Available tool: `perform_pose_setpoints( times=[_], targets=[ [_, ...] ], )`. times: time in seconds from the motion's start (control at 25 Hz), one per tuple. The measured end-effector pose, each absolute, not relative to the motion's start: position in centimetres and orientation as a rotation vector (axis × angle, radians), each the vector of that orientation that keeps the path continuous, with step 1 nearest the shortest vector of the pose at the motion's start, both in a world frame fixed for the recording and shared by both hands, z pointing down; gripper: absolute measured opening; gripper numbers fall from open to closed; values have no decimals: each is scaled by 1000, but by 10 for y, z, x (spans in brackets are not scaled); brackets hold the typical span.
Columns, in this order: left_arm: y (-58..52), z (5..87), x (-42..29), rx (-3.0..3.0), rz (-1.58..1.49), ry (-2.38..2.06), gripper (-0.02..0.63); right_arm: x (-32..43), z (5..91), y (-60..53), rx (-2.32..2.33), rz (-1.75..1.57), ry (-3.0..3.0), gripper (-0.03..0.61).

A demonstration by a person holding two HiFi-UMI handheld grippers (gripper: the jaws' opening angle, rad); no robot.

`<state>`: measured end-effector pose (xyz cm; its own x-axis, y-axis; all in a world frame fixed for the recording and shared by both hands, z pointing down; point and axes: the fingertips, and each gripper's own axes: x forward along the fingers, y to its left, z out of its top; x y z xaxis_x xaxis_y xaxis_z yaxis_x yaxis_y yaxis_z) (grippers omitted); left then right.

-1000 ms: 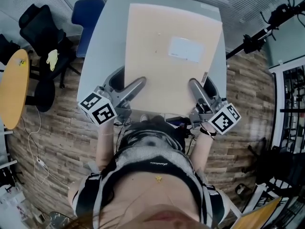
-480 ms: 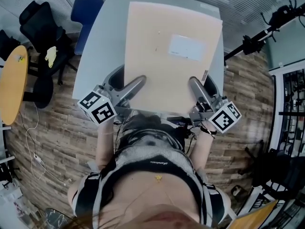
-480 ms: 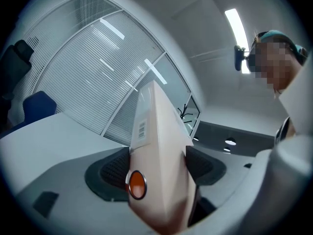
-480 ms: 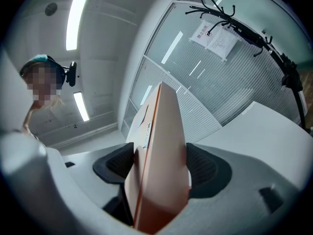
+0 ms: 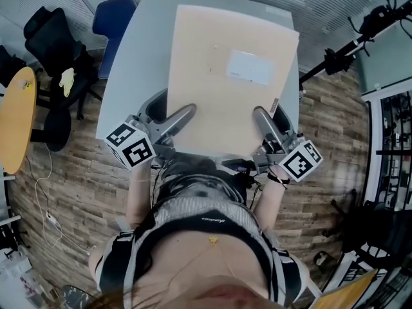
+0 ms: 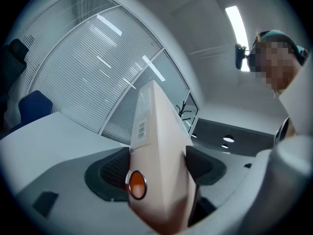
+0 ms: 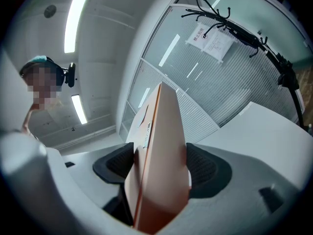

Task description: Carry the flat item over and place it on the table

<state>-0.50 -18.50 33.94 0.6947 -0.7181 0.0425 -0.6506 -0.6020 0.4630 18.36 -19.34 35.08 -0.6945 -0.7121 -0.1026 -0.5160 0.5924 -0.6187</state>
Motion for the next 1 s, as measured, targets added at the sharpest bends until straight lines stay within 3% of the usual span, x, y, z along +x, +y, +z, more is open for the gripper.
perform_pose_setpoints(
  times=[1.0],
  targets=[
    [-206,333,-73,2468,-225,-1010,356,115,339,-207,-1053,-774,2486,314]
  ],
)
